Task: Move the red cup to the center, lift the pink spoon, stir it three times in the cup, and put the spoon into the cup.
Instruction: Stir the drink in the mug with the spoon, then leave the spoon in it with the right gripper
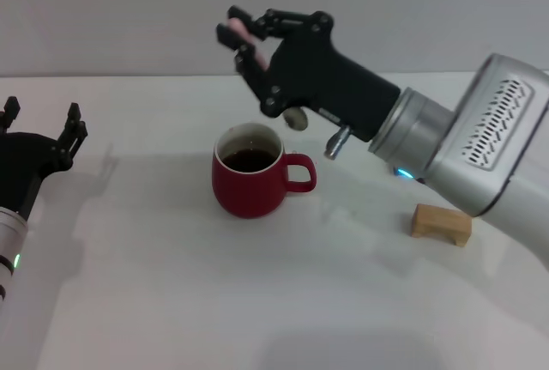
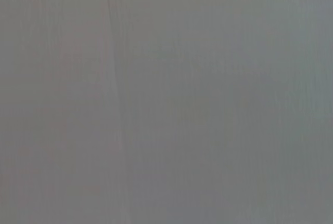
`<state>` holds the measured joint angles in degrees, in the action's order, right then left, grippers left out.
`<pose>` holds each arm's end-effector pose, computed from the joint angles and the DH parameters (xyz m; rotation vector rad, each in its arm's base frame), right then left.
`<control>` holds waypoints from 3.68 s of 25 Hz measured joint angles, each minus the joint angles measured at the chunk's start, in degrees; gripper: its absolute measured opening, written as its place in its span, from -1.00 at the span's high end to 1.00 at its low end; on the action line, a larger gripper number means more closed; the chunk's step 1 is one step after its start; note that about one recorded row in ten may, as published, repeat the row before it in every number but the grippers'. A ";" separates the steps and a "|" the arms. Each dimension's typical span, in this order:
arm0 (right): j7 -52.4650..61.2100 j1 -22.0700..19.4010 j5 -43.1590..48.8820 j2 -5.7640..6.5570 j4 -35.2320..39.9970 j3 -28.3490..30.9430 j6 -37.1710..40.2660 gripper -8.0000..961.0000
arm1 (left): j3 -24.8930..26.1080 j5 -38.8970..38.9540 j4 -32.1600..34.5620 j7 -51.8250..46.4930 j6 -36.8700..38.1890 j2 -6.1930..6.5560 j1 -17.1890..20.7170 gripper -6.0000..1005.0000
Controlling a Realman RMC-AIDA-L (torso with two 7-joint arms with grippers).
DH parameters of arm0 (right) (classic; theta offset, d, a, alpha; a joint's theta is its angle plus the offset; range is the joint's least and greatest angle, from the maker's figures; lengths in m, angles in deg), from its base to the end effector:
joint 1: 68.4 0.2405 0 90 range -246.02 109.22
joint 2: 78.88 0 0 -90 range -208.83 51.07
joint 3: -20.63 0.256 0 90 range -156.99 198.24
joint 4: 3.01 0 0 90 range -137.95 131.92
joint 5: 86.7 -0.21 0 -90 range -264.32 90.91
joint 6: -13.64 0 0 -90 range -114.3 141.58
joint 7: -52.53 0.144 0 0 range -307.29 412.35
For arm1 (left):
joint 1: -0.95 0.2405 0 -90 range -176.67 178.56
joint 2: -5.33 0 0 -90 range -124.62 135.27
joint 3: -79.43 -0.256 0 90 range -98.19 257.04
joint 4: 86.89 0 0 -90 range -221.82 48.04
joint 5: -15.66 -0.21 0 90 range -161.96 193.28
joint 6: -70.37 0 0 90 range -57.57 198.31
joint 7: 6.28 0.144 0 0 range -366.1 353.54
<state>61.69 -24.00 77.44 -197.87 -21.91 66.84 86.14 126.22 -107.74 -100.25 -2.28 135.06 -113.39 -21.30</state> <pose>0.1200 0.3631 -0.0806 -2.1918 -0.2522 1.1402 -0.3390 0.3234 -0.0116 -1.5350 -0.4853 -0.5473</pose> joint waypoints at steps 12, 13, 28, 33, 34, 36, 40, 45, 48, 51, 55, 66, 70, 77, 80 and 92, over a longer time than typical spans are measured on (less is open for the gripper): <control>-7.87 -12.11 0.20 0.22 -8.03 5.45 1.58 0.71 | -5.37 -0.18 -1.61 -0.01 -3.82 -0.08 -0.27 -0.66; -8.34 -13.13 0.20 0.22 -8.59 5.78 1.84 0.71 | -5.37 -0.18 -1.61 -0.01 -3.82 -0.08 -0.27 -0.66; -12.16 -20.43 0.32 0.34 -12.45 5.81 4.42 0.71 | -12.04 -0.17 -5.80 0.00 -8.99 -0.21 -2.01 -0.66; -11.82 -20.87 1.30 0.39 -12.36 6.11 5.02 0.71 | -12.98 -0.16 -5.96 -0.34 -9.99 -0.29 -2.51 -0.66; -11.79 -20.91 1.60 0.39 -12.36 6.18 5.03 0.71 | -13.21 -0.17 -6.01 -0.40 -10.03 -0.30 -2.59 -0.66; -11.79 -20.92 1.66 0.38 -12.37 6.02 5.03 0.71 | -13.54 -0.17 -6.45 -0.39 -10.44 -0.36 -2.74 -0.66; -11.77 -20.93 2.10 0.35 -12.56 5.87 5.04 0.71 | -13.56 -0.17 -6.99 -0.13 -11.58 -0.38 -3.10 -0.66; -11.76 -20.94 2.54 0.34 -12.59 5.91 5.57 0.71 | -13.57 -0.17 -7.12 -0.11 -12.30 -0.38 -3.37 -0.66; -11.74 -20.94 2.57 0.34 -12.57 5.91 5.64 0.71 | -13.45 -0.17 -7.12 -0.10 -12.31 -0.38 -3.43 -0.66; -11.73 -20.93 2.59 0.34 -12.53 5.86 5.65 0.71 | -13.71 -0.17 -7.24 -0.10 -12.75 -0.38 -4.01 -0.66; -11.71 -20.94 2.59 0.34 -12.50 5.83 5.65 0.71 | -14.39 -0.15 -7.37 -0.17 -13.22 -0.37 -4.54 -0.66; -11.71 -21.13 2.59 0.34 -12.64 5.75 5.64 0.71 | -16.50 -0.17 -8.65 -0.55 -13.40 -0.38 -5.24 -0.66; -11.71 -21.20 2.59 0.34 -12.66 5.72 5.64 0.71 | -17.70 -0.17 -9.40 -0.57 -13.40 -0.37 -5.54 -0.66; -11.71 -21.11 2.59 0.26 -12.55 5.73 5.64 0.71 | -18.69 -0.17 -10.30 -0.50 -13.40 -0.37 -5.71 -0.66; -11.71 -20.75 2.59 0.25 -12.19 5.74 5.62 0.71 | -18.22 -0.03 -10.30 -0.27 -12.41 -0.35 -4.93 -0.66; -2.47 -9.19 2.20 -0.04 -3.38 6.04 3.20 0.71 | -7.68 0.29 -7.49 -0.12 -6.51 0.08 2.01 -0.66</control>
<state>59.22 -33.19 79.64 -197.92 -25.29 72.88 89.34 118.54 -107.45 -107.74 -2.40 128.54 -113.30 -19.29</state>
